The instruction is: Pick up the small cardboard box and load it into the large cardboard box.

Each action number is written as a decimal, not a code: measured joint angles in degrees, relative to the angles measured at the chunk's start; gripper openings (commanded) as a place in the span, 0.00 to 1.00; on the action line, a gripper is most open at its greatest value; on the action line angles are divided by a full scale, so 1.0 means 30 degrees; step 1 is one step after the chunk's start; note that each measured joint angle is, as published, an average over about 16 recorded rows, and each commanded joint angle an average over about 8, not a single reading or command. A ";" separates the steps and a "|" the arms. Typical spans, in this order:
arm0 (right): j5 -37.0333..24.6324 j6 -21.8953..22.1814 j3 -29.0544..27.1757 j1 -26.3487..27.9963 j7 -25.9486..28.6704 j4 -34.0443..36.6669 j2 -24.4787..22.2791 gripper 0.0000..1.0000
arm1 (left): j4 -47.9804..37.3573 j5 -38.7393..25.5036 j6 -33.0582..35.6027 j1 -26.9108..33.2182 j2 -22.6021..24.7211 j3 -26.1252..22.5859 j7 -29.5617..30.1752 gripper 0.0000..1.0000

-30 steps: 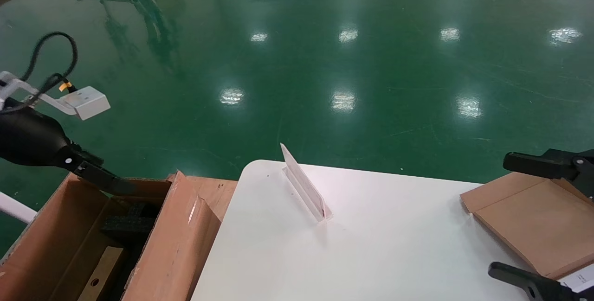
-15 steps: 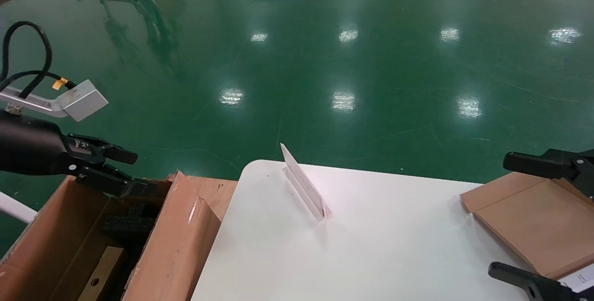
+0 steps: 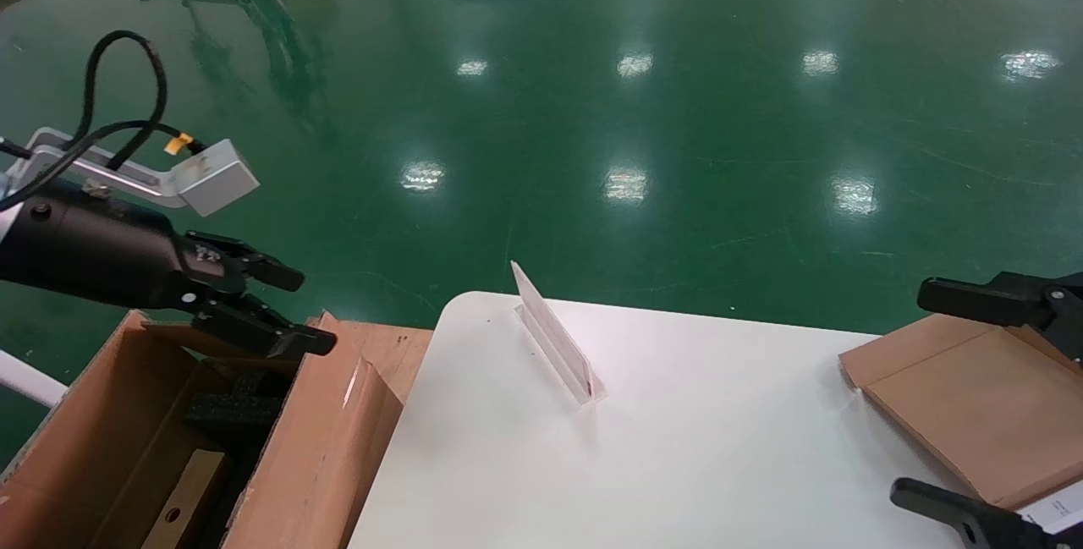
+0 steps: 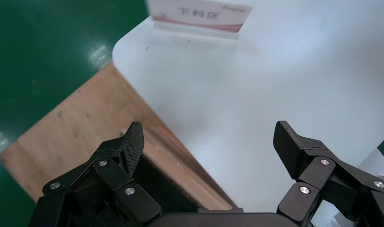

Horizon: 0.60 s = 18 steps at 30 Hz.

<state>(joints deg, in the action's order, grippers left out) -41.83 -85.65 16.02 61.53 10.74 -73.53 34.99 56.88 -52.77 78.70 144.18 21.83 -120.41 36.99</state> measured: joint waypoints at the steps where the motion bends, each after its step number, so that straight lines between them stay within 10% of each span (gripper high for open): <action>1: 0.0000 0.0000 0.0000 0.0000 0.0000 0.0000 0.0000 1.00 | 0.0041 0.0023 0.0016 -0.0207 0.0036 0.0261 -0.0062 1.00; 18: 0.0000 0.0000 0.0000 0.0000 0.0000 0.0000 0.0000 1.00 | 0.0792 0.0491 0.0326 -0.3961 0.0657 0.5006 -0.1229 1.00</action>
<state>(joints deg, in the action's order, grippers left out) -41.83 -85.65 16.02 61.53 10.74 -73.53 34.99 59.26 -51.30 79.67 132.30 23.81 -105.39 33.30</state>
